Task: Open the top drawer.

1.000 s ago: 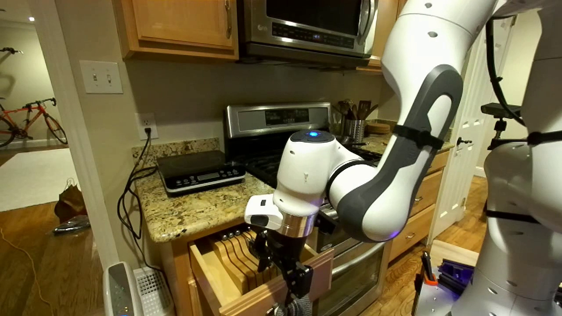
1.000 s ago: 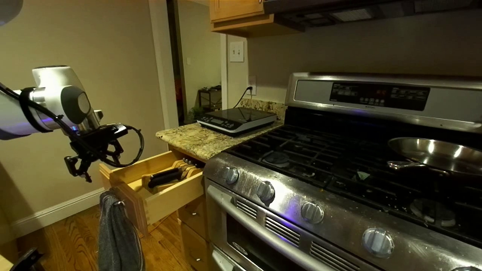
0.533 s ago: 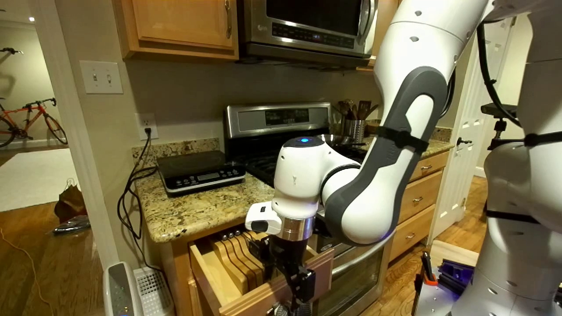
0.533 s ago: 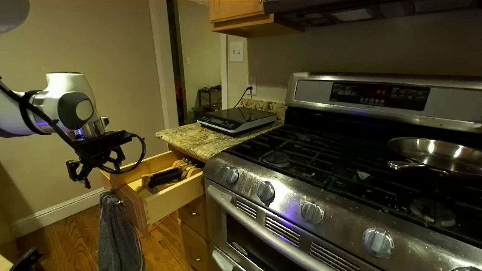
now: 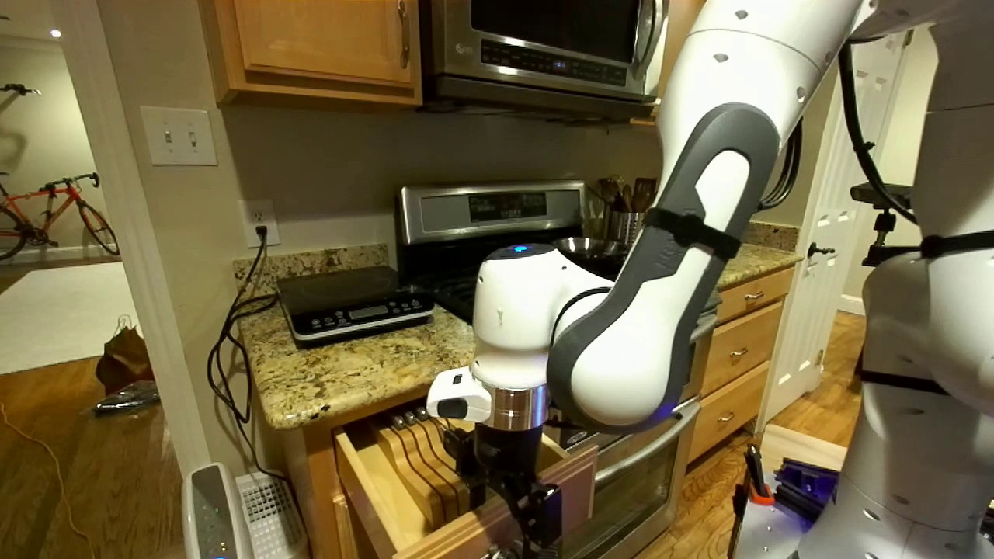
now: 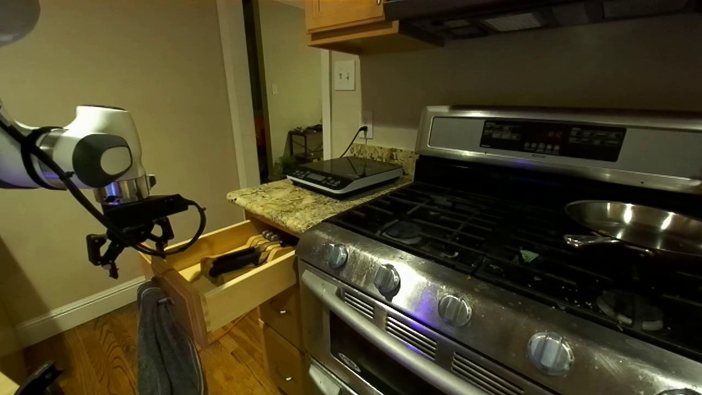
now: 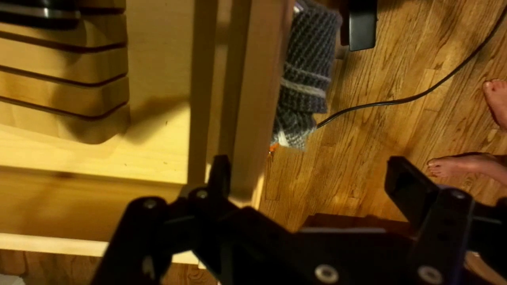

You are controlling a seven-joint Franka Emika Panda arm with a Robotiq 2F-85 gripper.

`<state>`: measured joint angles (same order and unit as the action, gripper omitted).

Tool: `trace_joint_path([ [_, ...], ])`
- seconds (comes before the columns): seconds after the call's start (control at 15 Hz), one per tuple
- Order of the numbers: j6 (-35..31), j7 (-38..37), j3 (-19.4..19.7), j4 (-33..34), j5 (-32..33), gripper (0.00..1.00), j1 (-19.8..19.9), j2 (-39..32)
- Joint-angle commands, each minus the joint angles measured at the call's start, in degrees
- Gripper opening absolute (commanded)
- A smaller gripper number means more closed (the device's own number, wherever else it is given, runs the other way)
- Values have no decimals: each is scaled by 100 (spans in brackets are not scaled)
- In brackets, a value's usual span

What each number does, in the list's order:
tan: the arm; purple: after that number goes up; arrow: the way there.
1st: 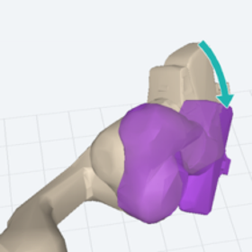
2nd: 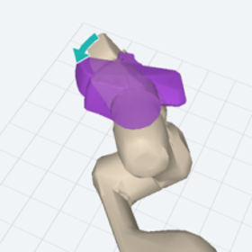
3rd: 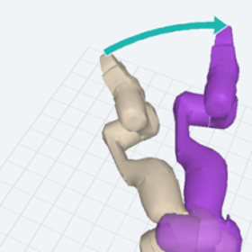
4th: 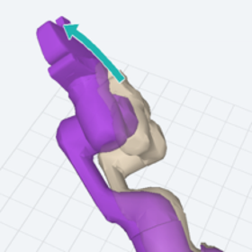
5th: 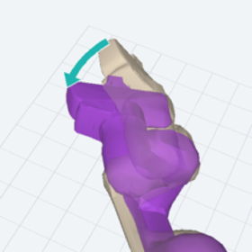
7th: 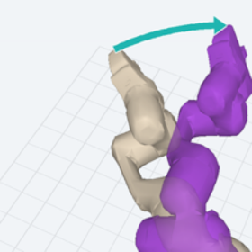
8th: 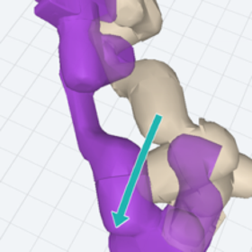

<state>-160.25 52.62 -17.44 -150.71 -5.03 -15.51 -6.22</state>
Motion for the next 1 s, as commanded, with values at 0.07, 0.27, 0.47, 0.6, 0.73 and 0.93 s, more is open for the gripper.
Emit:
trace_joint_path([
  [0.07,769,1040,-540,-12,-1125,100,203,384],
  [0.27,1099,1233,-497,-1,-1255,100,112,648],
  [0.47,1300,1174,-308,31,-964,100,54,1065],
  [0.6,1405,1099,-142,96,-744,100,45,1294],
  [0.73,1435,972,59,205,-589,100,66,1406],
  [0.93,1205,1022,94,235,-733,100,-96,1135],
])
